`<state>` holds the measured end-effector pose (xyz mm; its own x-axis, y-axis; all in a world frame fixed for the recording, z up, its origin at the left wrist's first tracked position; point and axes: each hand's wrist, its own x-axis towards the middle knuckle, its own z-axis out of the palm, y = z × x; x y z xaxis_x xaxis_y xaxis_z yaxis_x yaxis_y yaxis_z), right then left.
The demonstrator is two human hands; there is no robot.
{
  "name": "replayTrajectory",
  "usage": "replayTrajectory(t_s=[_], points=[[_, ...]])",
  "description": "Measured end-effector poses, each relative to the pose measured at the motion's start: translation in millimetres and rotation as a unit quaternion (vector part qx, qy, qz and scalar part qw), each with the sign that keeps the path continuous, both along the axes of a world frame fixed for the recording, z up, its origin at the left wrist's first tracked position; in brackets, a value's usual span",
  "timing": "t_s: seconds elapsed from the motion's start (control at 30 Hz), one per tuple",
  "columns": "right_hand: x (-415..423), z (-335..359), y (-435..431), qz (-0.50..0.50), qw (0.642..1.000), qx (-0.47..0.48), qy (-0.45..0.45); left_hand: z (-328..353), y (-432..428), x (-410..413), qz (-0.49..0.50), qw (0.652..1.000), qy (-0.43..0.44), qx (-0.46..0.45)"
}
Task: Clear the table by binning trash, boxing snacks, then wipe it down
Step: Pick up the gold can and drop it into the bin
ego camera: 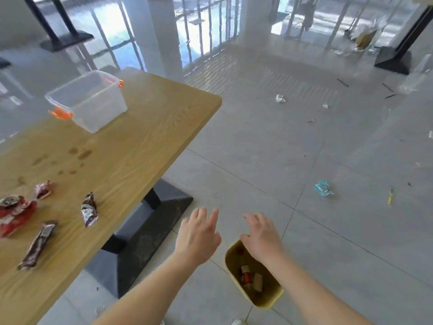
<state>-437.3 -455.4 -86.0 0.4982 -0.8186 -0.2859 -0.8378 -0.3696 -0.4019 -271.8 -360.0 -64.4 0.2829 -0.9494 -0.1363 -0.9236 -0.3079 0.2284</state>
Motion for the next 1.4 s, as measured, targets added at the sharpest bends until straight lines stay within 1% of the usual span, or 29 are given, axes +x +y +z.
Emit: replayTrajectory(t_s=[0.17,0.4,0.5,0.6,0.67,0.9,1.23,1.4], points=[[41.4,55.4,8.9,0.078,0.996,-0.030,-0.007,50.5,37.8,31.7,0.057,0.997,-0.037,-0.033],[111.3,109.7,39.1,0.191,0.976,-0.081,-0.061,112.0,98.4,80.5,0.140,0.985,-0.079,-0.066],[146.4,125.2,56.0,0.230,0.966,-0.083,-0.086,129.7,129.0,99.3,0.193,0.974,-0.085,-0.086],[186.5,137.6,76.7,0.272,0.953,-0.073,-0.112,140.8,162.9,120.5,0.244,0.961,-0.099,-0.087],[214.2,143.8,93.4,0.299,0.944,-0.072,-0.120,144.4,188.0,137.4,0.274,0.951,-0.111,-0.085],[301.9,158.5,156.7,0.374,0.916,-0.069,-0.125,140.3,272.2,200.5,0.382,0.914,-0.104,-0.089],[420.4,159.7,250.6,0.443,0.889,-0.055,-0.104,123.2,373.3,282.9,0.456,0.886,-0.059,-0.063],[461.3,151.7,288.9,0.485,0.870,-0.040,-0.084,110.9,400.9,306.4,0.487,0.872,-0.032,-0.042]])
